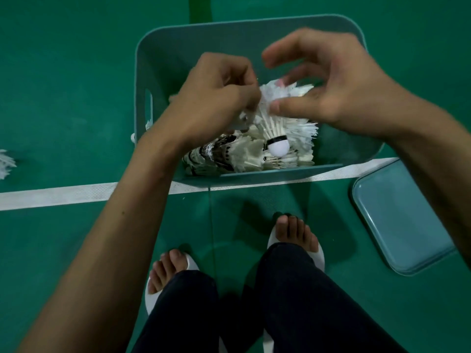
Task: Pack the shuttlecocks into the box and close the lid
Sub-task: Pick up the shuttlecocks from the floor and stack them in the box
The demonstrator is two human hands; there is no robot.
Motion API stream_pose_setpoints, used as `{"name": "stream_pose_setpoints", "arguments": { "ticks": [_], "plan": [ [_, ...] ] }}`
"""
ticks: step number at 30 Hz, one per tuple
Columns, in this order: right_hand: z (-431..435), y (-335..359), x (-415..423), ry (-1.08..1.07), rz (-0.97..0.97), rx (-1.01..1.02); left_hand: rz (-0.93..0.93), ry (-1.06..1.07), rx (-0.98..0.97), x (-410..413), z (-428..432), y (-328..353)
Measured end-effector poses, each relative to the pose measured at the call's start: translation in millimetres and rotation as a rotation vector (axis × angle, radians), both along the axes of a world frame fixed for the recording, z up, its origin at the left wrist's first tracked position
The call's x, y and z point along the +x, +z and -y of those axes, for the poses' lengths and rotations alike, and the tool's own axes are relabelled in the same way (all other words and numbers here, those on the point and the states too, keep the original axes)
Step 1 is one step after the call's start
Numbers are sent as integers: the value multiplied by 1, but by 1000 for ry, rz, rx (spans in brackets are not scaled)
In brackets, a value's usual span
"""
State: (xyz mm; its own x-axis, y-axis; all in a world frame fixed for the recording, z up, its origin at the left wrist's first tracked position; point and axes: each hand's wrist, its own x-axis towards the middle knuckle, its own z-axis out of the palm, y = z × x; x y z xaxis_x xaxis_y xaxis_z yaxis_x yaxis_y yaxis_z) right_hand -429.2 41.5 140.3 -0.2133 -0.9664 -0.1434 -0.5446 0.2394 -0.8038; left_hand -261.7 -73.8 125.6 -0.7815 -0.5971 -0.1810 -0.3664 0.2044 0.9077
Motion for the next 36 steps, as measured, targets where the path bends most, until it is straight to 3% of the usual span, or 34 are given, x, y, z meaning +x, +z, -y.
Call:
{"name": "stream_pose_setpoints", "arguments": {
  "ticks": [4, 7, 9, 11, 13, 15, 17, 20, 27, 34, 36],
  "plan": [
    [3, 0, 2, 61, -126, 50, 15, -58, -32, -3, 1, 0],
    [-5, 1, 1, -6, -190, 88, 32, 89, -55, 4, 5, -6],
    [-11, 1, 0, -104, -204, 136, 123, 207, -189, 9, 11, -8],
    [-16, -2, 2, -218, -202, 213, 443, 163, -451, 14, 20, -9],
    [-20, -8, 6, -289, -200, 286, 862, -24, -576, 14, 22, -7],
    [-21, -11, 12, -318, -222, 356, 1058, -181, -513, 10, 17, -7],
    [-20, -15, 18, -333, -228, 406, 1134, -254, -502, 3, 13, -7],
    [-18, -25, 23, -379, -93, 450, 1201, -300, -451, -2, 12, -12],
    [-3, -39, 25, -407, 205, 526, 1145, -274, -371, -2, 29, -36],
    [5, -43, 16, -163, 32, 721, 1187, -335, -160, -2, 33, -34],
    [7, -44, 16, -135, 0, 769, 1193, -341, -176, -2, 29, -36]
  ]
}}
